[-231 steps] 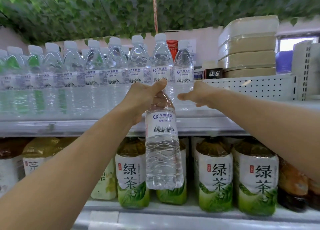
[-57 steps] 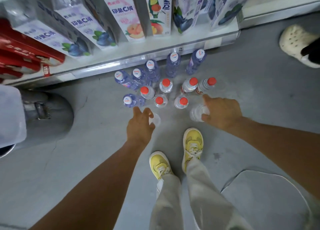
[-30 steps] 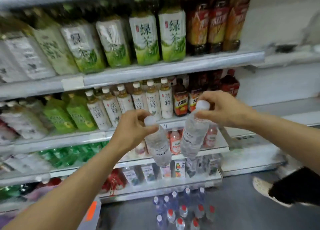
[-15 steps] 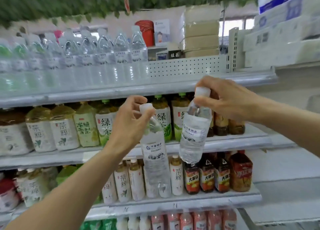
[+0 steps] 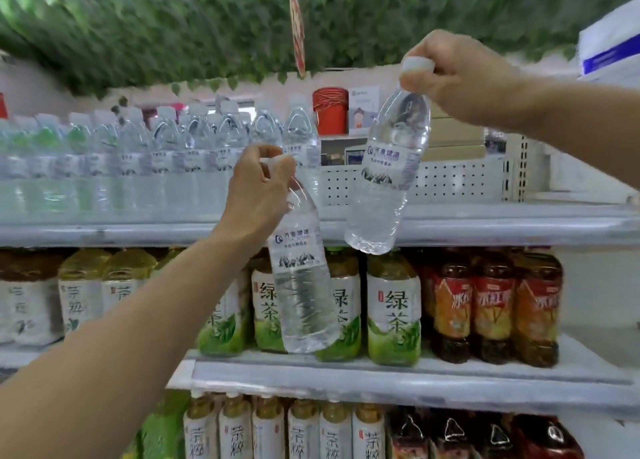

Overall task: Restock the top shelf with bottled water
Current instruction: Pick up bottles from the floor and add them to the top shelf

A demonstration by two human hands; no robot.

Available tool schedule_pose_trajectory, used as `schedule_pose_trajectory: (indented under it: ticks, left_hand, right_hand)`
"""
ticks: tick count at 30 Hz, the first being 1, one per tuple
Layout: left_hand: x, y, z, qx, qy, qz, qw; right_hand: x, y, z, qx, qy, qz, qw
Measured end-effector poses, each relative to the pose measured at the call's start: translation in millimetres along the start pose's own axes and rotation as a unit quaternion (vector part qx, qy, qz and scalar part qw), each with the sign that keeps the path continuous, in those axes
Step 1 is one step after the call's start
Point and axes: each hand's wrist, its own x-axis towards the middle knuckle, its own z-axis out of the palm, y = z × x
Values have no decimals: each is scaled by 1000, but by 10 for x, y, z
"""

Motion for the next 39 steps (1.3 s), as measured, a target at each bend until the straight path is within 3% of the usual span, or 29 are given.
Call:
schedule_pose_trajectory:
  ticks: [13, 20, 24, 30, 36, 39]
  left_hand:
    - [907, -380, 32, -37, -36, -35, 998]
    - [1139, -638, 103, -74, -67, -67, 993]
    - [1184, -710, 124, -110, -88, -84, 986]
    - [1192, -750, 131, -118, -94, -75, 986]
    - [1195, -806, 114, -141, -89, -69, 984]
    - [1183, -827, 101, -140, -87, -69, 984]
  right_hand:
    - [1082, 231, 426, -37, -4, 20, 999]
    - [1334, 356, 941, -52, -67, 61, 994]
    - [1353, 408, 1098, -2, -74, 99, 992]
    - [1132, 513, 1420, 118, -21, 133, 984]
    - [647, 809, 1821, 101, -91, 244, 960]
    - [653, 881, 1895, 109, -95, 243, 959]
